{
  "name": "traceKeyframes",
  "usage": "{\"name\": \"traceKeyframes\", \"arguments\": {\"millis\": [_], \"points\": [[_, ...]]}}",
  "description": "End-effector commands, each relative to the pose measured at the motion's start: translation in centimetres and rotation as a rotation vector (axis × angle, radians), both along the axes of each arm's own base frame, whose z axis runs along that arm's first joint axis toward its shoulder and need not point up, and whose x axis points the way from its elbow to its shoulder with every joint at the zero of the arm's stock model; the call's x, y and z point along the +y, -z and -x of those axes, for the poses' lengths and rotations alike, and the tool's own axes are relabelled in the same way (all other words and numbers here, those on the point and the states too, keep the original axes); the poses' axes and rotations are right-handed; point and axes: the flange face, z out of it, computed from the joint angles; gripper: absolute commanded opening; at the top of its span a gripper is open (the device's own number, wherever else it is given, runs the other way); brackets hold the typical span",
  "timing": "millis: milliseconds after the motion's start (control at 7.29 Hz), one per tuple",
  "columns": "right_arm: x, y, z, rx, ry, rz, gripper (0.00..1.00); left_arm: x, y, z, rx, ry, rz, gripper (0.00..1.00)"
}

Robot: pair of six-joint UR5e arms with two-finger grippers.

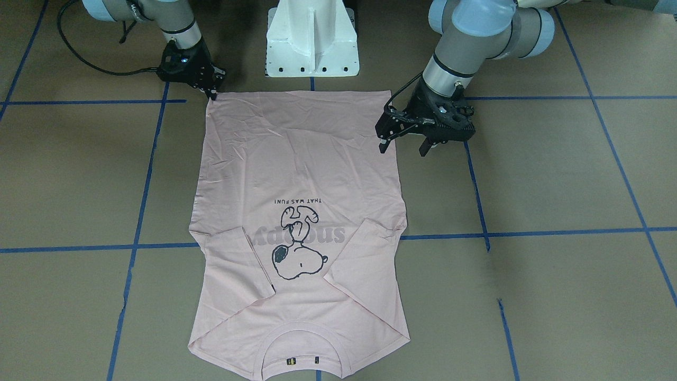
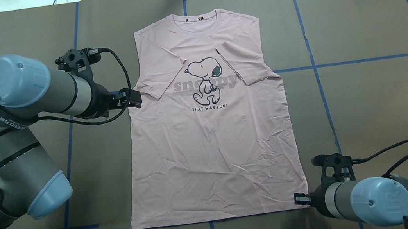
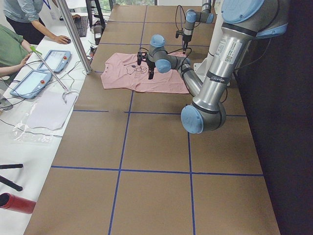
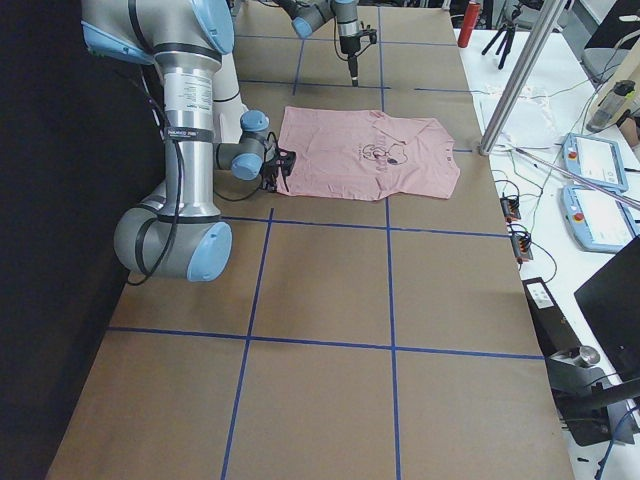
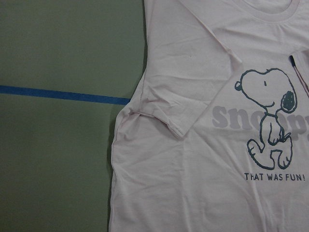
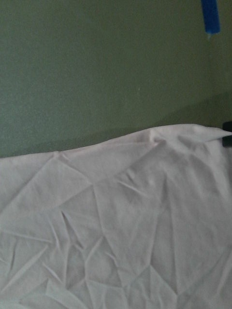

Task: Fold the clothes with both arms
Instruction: 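Move both grippers down to the shirt hem nearest the robot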

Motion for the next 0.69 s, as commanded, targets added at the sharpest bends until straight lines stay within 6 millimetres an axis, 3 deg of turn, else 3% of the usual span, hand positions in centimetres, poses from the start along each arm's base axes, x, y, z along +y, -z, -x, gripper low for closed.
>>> {"name": "traceKeyframes", "arguments": {"millis": [0,137,274,411,548], "points": [[-0.6,0.1,-0.4,-0.005,-0.012,0.016,0.0,0.2,-0.3,-0.6,-0.006,-0.008,0.006,1.0],[-1.3,0.4,-0.8,-0.01,-0.025,0.02,0.0,0.4,-0.8,-0.8,-0.011,-0.008,0.02,1.0],[-1.9,0.6,-1.2,-0.015,-0.037,0.02,0.0,1.9,-2.5,-1.4,-0.019,-0.004,0.084,1.0],[-2.0,0.9,-1.4,-0.021,-0.037,0.022,0.0,6.2,-5.1,-3.0,-0.039,-0.021,0.179,1.0],[-2.3,0.9,-1.6,-0.024,-0.035,0.024,0.0,10.6,-6.0,-4.2,-0.046,0.014,0.25,1.0]]}}
